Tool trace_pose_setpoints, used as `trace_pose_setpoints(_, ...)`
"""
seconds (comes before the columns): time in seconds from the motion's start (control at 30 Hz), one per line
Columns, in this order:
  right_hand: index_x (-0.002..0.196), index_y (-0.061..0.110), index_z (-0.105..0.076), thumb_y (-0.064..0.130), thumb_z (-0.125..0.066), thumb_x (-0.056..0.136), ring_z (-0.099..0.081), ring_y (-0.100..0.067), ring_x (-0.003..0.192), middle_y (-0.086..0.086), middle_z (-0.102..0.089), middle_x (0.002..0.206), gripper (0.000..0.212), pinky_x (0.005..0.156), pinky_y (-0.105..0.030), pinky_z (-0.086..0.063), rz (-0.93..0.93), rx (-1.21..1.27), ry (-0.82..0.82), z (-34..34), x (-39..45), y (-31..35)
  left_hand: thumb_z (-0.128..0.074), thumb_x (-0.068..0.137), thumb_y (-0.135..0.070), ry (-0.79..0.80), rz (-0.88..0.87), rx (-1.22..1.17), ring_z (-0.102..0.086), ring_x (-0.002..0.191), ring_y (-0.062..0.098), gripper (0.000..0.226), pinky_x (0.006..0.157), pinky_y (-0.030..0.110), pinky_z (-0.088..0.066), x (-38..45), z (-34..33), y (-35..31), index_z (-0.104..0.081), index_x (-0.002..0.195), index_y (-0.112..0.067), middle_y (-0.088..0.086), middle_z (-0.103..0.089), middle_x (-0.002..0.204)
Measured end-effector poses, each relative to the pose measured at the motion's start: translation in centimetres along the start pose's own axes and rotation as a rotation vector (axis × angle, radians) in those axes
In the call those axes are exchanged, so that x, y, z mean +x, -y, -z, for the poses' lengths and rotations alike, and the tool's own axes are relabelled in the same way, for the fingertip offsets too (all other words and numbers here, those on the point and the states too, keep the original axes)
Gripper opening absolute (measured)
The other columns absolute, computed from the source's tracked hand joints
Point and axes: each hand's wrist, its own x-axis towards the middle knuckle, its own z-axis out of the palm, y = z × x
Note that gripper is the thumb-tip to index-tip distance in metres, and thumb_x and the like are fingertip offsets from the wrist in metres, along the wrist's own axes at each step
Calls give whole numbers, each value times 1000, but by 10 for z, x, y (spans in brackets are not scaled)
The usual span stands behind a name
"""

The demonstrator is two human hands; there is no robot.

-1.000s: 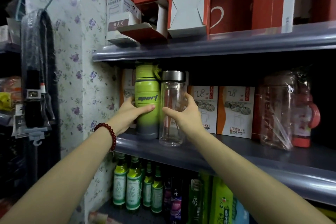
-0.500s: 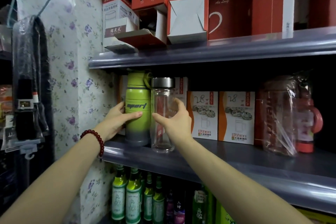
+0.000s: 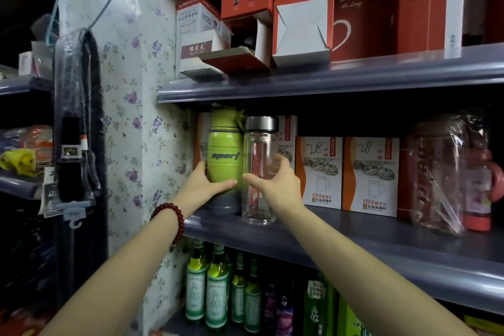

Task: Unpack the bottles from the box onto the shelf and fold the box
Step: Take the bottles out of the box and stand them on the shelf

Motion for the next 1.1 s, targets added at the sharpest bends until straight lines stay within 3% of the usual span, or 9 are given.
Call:
trace_pose_setpoints(0.13,144,8,-32,37,-80,73,-44,-24,127,-11,-41,142,90,103,-34,-39,-21,-134,-17,1,-8,6,-80,54,-59,21,48,223,-58,107,13,97,91,31,-49,-15,0,-1,-40,133,-19,-5,-58,123)
trace_pose_setpoints(0.27,138,11,-37,19,-75,78,-42,-14,102,-10,-45,131,71,84,-21,-35,15,-226,2,6,-24,4,-78,67,-48,-46,-12,433,-60,106,21,79,90,34,-50,-27,3,-8,-48,129,-10,5,-62,120)
trace_pose_setpoints(0.4,138,8,-37,4,-64,82,-46,-25,117,-11,-44,133,62,84,-22,-35,124,-349,11,12,-45,0,-74,78,-27,-122,-81,573,-59,108,27,55,88,28,-45,-53,9,-14,-55,124,-5,13,-63,118)
trace_pose_setpoints(0.47,132,8,-44,5,-61,83,-49,-28,114,-11,-47,129,52,82,-24,-38,202,-405,44,15,-56,1,-72,80,-19,-135,-113,613,-61,103,25,37,86,24,-42,-72,14,-18,-62,113,-7,12,-66,112)
trace_pose_setpoints(0.6,116,6,-59,7,-59,83,-54,-29,106,-13,-57,114,33,75,-26,-40,360,-511,175,19,-75,5,-68,81,-13,-95,-112,755,-62,98,25,26,83,26,-44,-109,22,-34,-67,106,-5,13,-68,105)
trace_pose_setpoints(0.73,113,6,-64,11,-62,82,-59,-30,105,-14,-63,113,31,84,-36,-51,429,-505,359,21,-102,5,-66,83,-16,-94,-4,861,-63,98,26,28,86,26,-44,-163,26,-50,-65,109,-7,14,-68,106)
trace_pose_setpoints(0.83,105,3,-66,10,-61,79,-63,-32,98,-15,-67,106,27,82,-42,-54,418,-460,489,16,-128,-5,-66,83,-20,-116,118,901,-63,96,25,29,84,28,-46,-210,28,-52,-64,110,-8,11,-67,104)
trace_pose_setpoints(0.97,114,9,-64,14,-61,79,-60,-29,107,-12,-64,117,35,87,-36,-52,412,-431,693,-2,-170,-20,-65,84,-20,-137,287,920,-62,94,23,26,84,32,-51,-281,34,-43,-64,107,-8,8,-67,99)
trace_pose_setpoints(1.1,107,10,-66,17,-63,80,-61,-30,102,-13,-67,107,29,85,-34,-51,436,-379,823,-29,-222,-25,-66,85,-22,-155,451,914,-60,90,19,23,75,27,-47,-354,42,-27,-64,104,-10,3,-64,94)
